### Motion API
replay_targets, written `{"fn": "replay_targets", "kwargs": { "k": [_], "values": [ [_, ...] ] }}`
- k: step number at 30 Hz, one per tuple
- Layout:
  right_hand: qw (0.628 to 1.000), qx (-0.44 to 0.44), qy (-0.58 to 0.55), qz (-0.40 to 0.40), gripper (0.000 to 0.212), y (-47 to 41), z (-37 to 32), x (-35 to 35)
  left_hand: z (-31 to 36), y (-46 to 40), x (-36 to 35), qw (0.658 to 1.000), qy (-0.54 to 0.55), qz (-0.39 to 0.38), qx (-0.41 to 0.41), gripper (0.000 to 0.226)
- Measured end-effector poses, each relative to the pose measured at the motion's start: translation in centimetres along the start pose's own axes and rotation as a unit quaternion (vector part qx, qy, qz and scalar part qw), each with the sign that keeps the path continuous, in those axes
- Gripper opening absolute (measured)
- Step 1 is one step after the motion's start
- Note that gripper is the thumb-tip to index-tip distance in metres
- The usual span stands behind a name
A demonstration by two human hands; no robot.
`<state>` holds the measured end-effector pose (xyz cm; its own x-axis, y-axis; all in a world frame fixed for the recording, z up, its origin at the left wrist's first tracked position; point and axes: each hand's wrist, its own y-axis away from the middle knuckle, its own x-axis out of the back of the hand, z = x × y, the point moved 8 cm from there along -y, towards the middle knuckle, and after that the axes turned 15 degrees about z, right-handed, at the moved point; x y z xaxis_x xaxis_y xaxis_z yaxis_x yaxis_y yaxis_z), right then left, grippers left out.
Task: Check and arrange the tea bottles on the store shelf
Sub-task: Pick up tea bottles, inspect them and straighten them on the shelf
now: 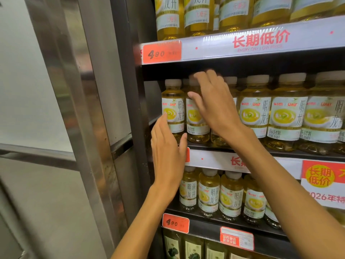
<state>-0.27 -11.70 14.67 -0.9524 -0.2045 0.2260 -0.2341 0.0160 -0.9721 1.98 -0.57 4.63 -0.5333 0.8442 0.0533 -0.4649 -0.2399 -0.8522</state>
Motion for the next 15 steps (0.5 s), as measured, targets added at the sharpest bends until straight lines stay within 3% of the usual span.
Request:
{"fn": "replay_targets", "kwargs": {
  "k": [5,8,10,15],
  "values": [
    [0.983,-0.025,-0.180,0.036,0.039,0.4,-0.8,2.0,0.9,1.0,-1.0,0.996,0.073,-0.043,0.014,0.060],
    [0.966,-0.089,-0.242,-0.004,0.053,1.2,-0.2,1.5,0.9,1.4,-1.9,0.991,0.102,-0.082,0.036,0.063],
    [0.962,-0.090,-0.256,-0.036,0.050,1.9,-0.4,1.1,0.9,1.5,-2.3,0.987,0.116,-0.097,0.046,0.064],
    [0.938,-0.121,-0.325,0.002,0.039,2.4,-0.2,2.8,1.5,1.5,-1.7,0.976,0.174,-0.106,0.072,0.062]
  ]
}}
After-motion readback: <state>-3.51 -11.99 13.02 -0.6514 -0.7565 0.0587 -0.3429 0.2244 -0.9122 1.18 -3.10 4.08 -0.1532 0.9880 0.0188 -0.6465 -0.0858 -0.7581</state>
